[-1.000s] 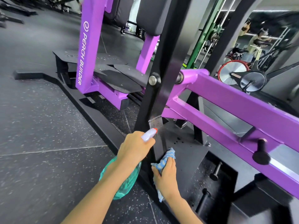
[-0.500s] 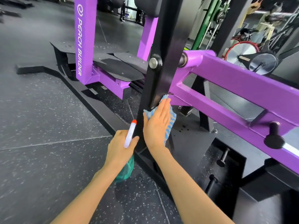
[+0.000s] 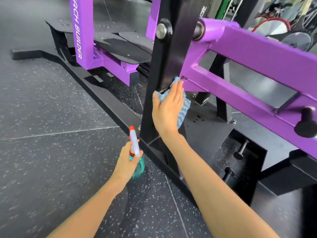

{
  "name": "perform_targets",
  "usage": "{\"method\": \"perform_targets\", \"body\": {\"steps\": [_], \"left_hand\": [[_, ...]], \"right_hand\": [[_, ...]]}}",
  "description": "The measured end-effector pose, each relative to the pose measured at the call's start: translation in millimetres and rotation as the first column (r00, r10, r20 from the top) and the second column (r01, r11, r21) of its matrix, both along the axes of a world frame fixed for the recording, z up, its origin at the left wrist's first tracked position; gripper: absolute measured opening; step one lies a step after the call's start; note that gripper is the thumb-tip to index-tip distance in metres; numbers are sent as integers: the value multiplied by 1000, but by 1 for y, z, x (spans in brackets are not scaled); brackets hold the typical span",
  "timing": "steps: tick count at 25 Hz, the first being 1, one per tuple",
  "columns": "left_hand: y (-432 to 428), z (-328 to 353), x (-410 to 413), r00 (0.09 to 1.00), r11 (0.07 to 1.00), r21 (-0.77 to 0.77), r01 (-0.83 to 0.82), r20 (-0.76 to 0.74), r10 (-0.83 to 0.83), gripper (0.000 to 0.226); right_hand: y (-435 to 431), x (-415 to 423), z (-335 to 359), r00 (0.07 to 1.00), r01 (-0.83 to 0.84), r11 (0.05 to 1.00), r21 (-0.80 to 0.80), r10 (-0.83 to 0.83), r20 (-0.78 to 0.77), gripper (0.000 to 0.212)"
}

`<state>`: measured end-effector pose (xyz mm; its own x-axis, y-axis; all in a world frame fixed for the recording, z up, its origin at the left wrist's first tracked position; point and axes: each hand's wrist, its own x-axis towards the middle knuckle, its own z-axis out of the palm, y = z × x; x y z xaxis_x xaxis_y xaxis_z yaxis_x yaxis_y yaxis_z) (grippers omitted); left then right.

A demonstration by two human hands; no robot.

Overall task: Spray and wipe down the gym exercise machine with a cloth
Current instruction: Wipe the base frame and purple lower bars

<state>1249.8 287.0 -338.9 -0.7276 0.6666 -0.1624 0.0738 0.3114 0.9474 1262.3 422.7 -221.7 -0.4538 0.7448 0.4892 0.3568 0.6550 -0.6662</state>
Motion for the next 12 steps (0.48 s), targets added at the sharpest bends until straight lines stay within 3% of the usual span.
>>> {"method": "perform_targets", "body": {"steps": [3, 4, 6, 9, 10, 12], "left_hand": [[9, -17, 1, 975, 976, -200, -85, -220, 40, 32], [12, -20, 1, 976, 969, -230, -89, -216, 39, 31], [15, -20, 1, 994, 980, -183, -84, -88, 69, 27], [19, -27, 3, 989, 984, -104, -145, -49, 141, 27], [20, -30, 5, 984, 980, -109, -167, -81, 158, 29], [21, -34, 7, 970, 974, -95, -204, -154, 188, 30]], "right_hand": [[-5, 29, -24, 998, -56, 995, 83, 53, 37, 70], [-4, 43, -35, 994, -92, 992, 81, 87, 68, 70], [7, 61, -45, 992, -73, 997, -36, 76, 99, 67], [20, 29, -13, 991, 87, 898, -431, -123, -57, 61], [19, 12, 0, 981, 107, 880, -462, -168, -93, 63], [13, -15, 15, 965, 107, 928, -357, -183, -186, 56]]}}
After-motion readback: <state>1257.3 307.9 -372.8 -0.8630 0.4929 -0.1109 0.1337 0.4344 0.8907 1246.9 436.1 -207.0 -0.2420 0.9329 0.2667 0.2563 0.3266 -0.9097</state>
